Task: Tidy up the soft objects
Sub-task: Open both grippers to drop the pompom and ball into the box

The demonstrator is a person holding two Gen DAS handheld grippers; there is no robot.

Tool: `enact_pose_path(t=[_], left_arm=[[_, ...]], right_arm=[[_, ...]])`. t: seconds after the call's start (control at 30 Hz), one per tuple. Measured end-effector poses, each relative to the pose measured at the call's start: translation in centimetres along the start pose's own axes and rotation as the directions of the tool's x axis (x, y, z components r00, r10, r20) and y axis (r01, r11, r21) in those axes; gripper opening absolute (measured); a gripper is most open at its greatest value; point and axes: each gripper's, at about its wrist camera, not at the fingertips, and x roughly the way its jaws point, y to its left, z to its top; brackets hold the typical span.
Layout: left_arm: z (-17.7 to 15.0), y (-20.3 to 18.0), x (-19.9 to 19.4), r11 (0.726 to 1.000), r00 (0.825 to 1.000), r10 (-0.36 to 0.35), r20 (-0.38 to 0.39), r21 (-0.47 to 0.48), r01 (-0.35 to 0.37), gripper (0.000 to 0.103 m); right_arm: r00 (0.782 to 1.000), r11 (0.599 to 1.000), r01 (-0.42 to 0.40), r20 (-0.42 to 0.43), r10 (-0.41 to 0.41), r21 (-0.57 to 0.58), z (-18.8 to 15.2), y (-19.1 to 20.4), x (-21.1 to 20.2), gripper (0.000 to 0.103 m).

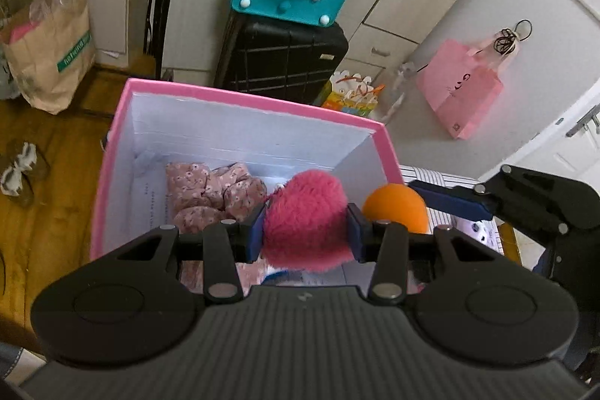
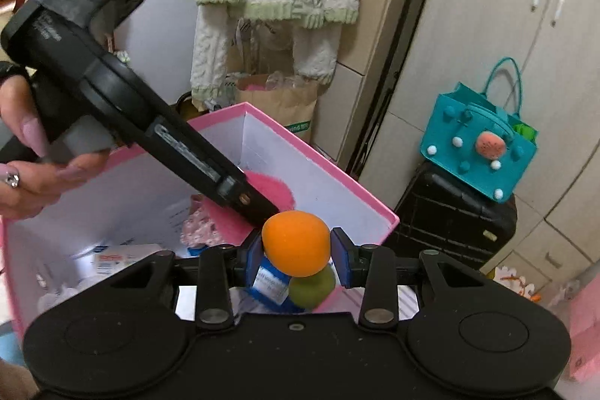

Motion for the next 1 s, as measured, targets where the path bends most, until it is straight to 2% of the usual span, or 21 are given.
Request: enact_pose_path(t=[0.07,0.2,0.4,0.5,0.63,0.73,0.9,1.0], left_arm=[[0.3,-0.1,0.8,1.000,1.000,0.024,0.013,0.008,-0.025,0.042],[1.0,0.2,2.2,0.997,0.997,0.069,0.022,0.025,-0.070,0.043],[1.1,-0.1,2.9,0.983,0.988,0.149,0.038,0.106,-0.153,0.044],[1.2,0.0,2.9,0.979,0.985,0.169,0.040,0.107,-0.172,0.045],[1.1,0.1,2.4,0.983,0.990,0.140,0.020,0.117,-0.141,0.056],[0.9,0.0,1.2,0.986,0.994,0.099,0.050,0.130,-0.104,0.061],[0.2,-0.2,-1.2,0.986,0.997,0.037,0.075,0.159,-0.048,0.061],[-0.4,-0.8,-2.7,0.981,0.994,0.036,0.101,0.187,-0.055,0.061]], right_arm=[[1.000,0.999,-0.004,-0.014,0.003,-0.047,0.3,0.2,1.1,0.044],[0.998,0.986,0.051,-0.034,-0.057,-0.160,0.7,0.9,3.2,0.044],[0.994,0.986,0.046,-0.087,-0.061,-0.163,1.1,0.4,5.7,0.044],[0.994,0.987,0.025,-0.101,-0.041,-0.156,1.1,0.3,6.7,0.045],[0.996,0.987,0.029,-0.083,-0.043,-0.158,0.9,0.4,7.0,0.056],[0.999,0.990,0.027,-0.042,-0.033,-0.136,0.5,0.2,5.6,0.056],[1.000,0.999,0.022,0.023,-0.021,-0.049,-0.4,-0.3,2.5,0.058],[0.999,1.000,0.001,0.052,-0.002,0.024,-0.8,-0.6,0.6,0.059]])
